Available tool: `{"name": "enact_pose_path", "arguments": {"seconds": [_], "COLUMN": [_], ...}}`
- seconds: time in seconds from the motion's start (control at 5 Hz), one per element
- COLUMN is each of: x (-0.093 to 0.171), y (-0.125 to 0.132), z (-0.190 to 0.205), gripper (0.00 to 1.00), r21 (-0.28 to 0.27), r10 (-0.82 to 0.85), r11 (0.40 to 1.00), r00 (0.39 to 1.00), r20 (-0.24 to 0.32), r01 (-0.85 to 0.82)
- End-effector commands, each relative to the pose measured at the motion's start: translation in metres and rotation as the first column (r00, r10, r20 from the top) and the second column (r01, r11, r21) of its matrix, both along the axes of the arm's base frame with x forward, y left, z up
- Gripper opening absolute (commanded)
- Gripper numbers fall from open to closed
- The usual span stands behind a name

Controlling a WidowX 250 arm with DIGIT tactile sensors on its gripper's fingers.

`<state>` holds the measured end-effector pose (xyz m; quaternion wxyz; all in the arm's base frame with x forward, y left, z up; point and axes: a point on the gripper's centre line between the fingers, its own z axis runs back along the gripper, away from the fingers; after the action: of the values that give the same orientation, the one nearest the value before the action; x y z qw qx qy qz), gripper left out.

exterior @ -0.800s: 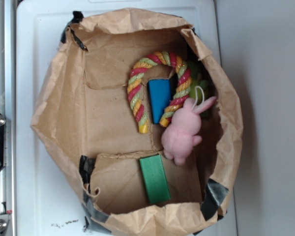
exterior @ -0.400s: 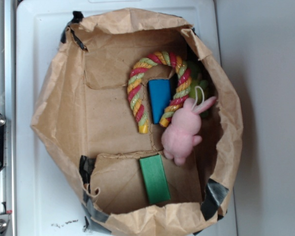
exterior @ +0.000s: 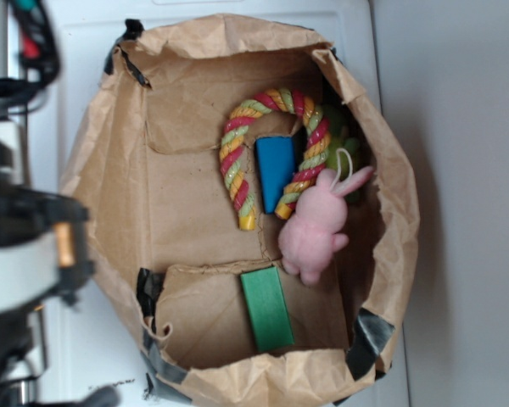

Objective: Grab the green block.

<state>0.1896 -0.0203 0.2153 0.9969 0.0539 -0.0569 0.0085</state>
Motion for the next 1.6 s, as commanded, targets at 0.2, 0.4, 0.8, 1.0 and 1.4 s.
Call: {"name": "enact_pose_path", "arguments": {"seconds": [0.2,0.4,0.8,1.0,1.4], "x": [0.063,0.072,0.097,0.114,0.133], "y": [0.013,0.026,0.040,0.022,-0.011], "z": [-0.032,-0.038,-0.055,-0.075,-0.109], "gripper": [1.00,1.00,1.00,1.00,1.00], "r21": [0.097,0.036,0.006,0.022,0.044], "r10": [-0.432,-0.501,-0.550,-0.600,-0.750], "r11": [0.901,0.864,0.833,0.800,0.661], "r00": [0.894,0.852,0.826,0.797,0.662], "r20": [0.120,0.153,0.122,0.072,-0.007], "r01": [0.422,0.501,0.554,0.600,0.749]}}
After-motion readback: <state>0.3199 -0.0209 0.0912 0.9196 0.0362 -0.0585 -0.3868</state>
